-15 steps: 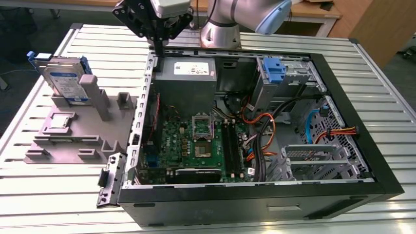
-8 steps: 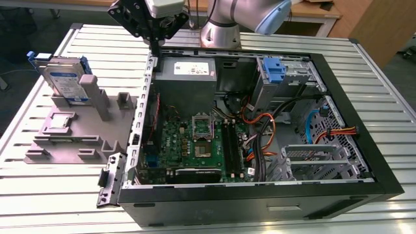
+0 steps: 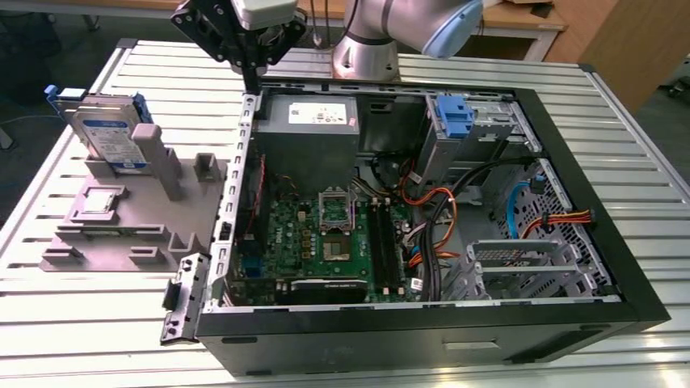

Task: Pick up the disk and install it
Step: 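Reach for the disk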

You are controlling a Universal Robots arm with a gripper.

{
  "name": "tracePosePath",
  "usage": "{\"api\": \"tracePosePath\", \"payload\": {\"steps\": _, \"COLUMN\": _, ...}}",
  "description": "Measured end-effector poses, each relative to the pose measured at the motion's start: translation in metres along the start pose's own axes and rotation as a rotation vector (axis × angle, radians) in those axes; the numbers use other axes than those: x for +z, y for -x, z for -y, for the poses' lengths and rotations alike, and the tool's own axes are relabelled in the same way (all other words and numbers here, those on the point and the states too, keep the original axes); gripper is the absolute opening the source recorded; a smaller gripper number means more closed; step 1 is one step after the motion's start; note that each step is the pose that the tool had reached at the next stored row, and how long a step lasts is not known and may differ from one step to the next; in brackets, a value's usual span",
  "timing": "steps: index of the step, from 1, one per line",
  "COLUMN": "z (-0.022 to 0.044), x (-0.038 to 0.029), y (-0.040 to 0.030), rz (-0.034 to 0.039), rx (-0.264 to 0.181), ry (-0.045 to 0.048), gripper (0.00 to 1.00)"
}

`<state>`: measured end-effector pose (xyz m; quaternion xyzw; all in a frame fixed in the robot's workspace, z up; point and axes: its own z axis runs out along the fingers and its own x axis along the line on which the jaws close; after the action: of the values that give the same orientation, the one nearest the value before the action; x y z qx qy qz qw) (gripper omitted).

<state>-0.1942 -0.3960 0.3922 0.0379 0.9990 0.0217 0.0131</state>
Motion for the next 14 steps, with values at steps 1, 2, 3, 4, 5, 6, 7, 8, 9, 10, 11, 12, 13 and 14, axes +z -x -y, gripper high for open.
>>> {"api": "tracePosePath", "payload": {"steps": 1, "z": 0.0001, "x": 0.0000, "y": -0.0009, "rz": 0.0001, "rx": 0.000, "ry": 0.0000, "gripper": 0.10}}
{"api": "tracePosePath", "payload": {"steps": 2, "z": 0.0001, "x": 0.0000, "y": -0.0018, "rz": 0.0001, "rx": 0.000, "ry": 0.0000, "gripper": 0.10}}
{"api": "tracePosePath", "payload": {"steps": 3, "z": 0.0002, "x": 0.0000, "y": -0.0027, "rz": 0.0000, "rx": 0.000, "ry": 0.0000, "gripper": 0.10}}
{"api": "tracePosePath", "payload": {"steps": 4, "z": 0.0003, "x": 0.0000, "y": -0.0040, "rz": 0.0001, "rx": 0.000, "ry": 0.0000, "gripper": 0.10}}
{"api": "tracePosePath", "payload": {"steps": 5, "z": 0.0004, "x": 0.0000, "y": -0.0048, "rz": 0.0001, "rx": 0.000, "ry": 0.0000, "gripper": 0.10}}
{"api": "tracePosePath", "payload": {"steps": 6, "z": 0.0004, "x": 0.0001, "y": -0.0054, "rz": 0.0001, "rx": 0.000, "ry": 0.0001, "gripper": 0.10}}
{"api": "tracePosePath", "payload": {"steps": 7, "z": 0.0004, "x": 0.0000, "y": -0.0063, "rz": 0.0000, "rx": 0.000, "ry": 0.0000, "gripper": 0.10}}
{"api": "tracePosePath", "payload": {"steps": 8, "z": 0.0004, "x": 0.0001, "y": -0.0073, "rz": 0.0000, "rx": 0.000, "ry": 0.0000, "gripper": 0.10}}
{"api": "tracePosePath", "payload": {"steps": 9, "z": 0.0003, "x": 0.0001, "y": -0.0084, "rz": 0.0000, "rx": 0.000, "ry": 0.0000, "gripper": 0.10}}
{"api": "tracePosePath", "payload": {"steps": 10, "z": 0.0002, "x": 0.0001, "y": -0.0096, "rz": 0.0000, "rx": 0.000, "ry": 0.0000, "gripper": 0.10}}
{"api": "tracePosePath", "payload": {"steps": 11, "z": 0.0000, "x": 0.0002, "y": -0.0110, "rz": 0.0000, "rx": 0.000, "ry": 0.0001, "gripper": 0.10}}
{"api": "tracePosePath", "payload": {"steps": 12, "z": -0.0001, "x": 0.0002, "y": -0.0122, "rz": -0.0001, "rx": 0.000, "ry": 0.0000, "gripper": 0.10}}
{"api": "tracePosePath", "payload": {"steps": 13, "z": -0.0002, "x": 0.0002, "y": -0.0135, "rz": -0.0004, "rx": 0.000, "ry": 0.0000, "gripper": 0.10}}
{"api": "tracePosePath", "payload": {"steps": 14, "z": -0.0002, "x": 0.0002, "y": -0.0148, "rz": -0.0006, "rx": 0.000, "ry": 0.0000, "gripper": 0.10}}
